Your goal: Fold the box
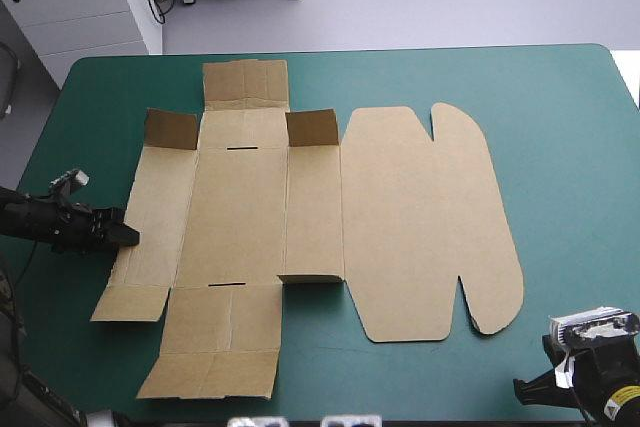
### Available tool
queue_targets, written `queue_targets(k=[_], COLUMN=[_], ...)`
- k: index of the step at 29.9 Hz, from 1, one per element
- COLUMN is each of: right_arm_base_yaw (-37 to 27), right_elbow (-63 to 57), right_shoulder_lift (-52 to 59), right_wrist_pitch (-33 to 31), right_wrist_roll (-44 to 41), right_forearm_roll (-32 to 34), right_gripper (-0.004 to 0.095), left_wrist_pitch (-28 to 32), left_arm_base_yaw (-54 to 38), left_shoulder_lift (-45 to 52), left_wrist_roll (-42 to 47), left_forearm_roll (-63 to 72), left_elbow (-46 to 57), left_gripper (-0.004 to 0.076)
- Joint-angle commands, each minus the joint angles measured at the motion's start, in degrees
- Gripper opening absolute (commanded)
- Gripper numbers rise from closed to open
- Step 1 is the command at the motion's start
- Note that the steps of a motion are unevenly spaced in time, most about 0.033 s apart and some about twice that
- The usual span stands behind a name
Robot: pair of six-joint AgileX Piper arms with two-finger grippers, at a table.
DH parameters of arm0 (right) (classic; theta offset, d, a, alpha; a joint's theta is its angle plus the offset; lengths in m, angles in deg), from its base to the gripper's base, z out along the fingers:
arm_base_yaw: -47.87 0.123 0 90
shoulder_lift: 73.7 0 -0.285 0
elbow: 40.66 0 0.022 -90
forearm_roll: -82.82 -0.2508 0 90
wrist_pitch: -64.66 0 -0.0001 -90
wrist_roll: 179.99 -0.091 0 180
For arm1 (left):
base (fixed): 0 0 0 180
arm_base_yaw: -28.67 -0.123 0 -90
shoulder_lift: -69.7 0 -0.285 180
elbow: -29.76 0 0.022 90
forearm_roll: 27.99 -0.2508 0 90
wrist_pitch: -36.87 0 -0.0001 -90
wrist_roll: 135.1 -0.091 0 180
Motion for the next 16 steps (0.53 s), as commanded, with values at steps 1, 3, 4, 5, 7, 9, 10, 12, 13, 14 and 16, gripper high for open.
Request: queue_targets(k=[1,3,4,5,7,9,10,12,13,14,16], right_arm_base_yaw=[-0.41,-0.41,-0.41,-0.41,-0.41,-0.41,-0.41,-0.41,-0.41,-0.41,-0.41], right_elbow=[1.4,1.4,1.4,1.4,1.4,1.4,1.4,1.4,1.4,1.4,1.4], right_shoulder_lift=[-0.66,-0.66,-0.66,-0.66,-0.66,-0.66,-0.66,-0.66,-0.66,-0.66,-0.66], right_wrist_pitch=[3.04,3.04,3.04,3.04,3.04,3.04,3.04,3.04,3.04,3.04,3.04], right_wrist_roll=[-0.15,-0.15,-0.15,-0.15,-0.15,-0.15,-0.15,-0.28,-0.41,-0.41,-0.41], right_forearm_roll=[0.51,0.51,0.51,0.51,0.51,0.51,0.51,0.64,0.66,0.66,0.66], right_gripper=[-0.0014,-0.0014,-0.0014,-0.0014,-0.0014,-0.0014,-0.0014,-0.0014,-0.0014,-0.0014,-0.0014], left_wrist_pitch=[-5.79,-5.79,-5.79,-5.79,-5.79,-5.79,-5.79,-5.79,-5.79,-5.67,-5.67], left_arm_base_yaw=[1.7,2.13,2.13,2.13,2.13,2.13,2.13,2.13,2.13,2.13,2.13], left_shoulder_lift=[2.14,2.14,2.14,2.14,2.14,2.14,2.14,2.14,2.14,2.14,2.14], left_wrist_roll=[-0.01,-0.28,-0.4,-0.55,-0.55,-0.55,-0.55,-0.55,-0.55,-0.27,-0.39], left_forearm_roll=[2.48,2.36,2.36,2.36,2.24,2.0,1.72,1.14,1.04,1.04,0.74], left_elbow=[-1.21,-1.21,-1.21,-1.21,-1.21,-1.21,-1.21,-1.21,-1.21,-1.21,-1.21], left_gripper=[0.0163,0.0071,0.0007,-0.0003,-0.0002,-0.0002,-0.0003,-0.0008,-0.0008,-0.0008,-0.0008])
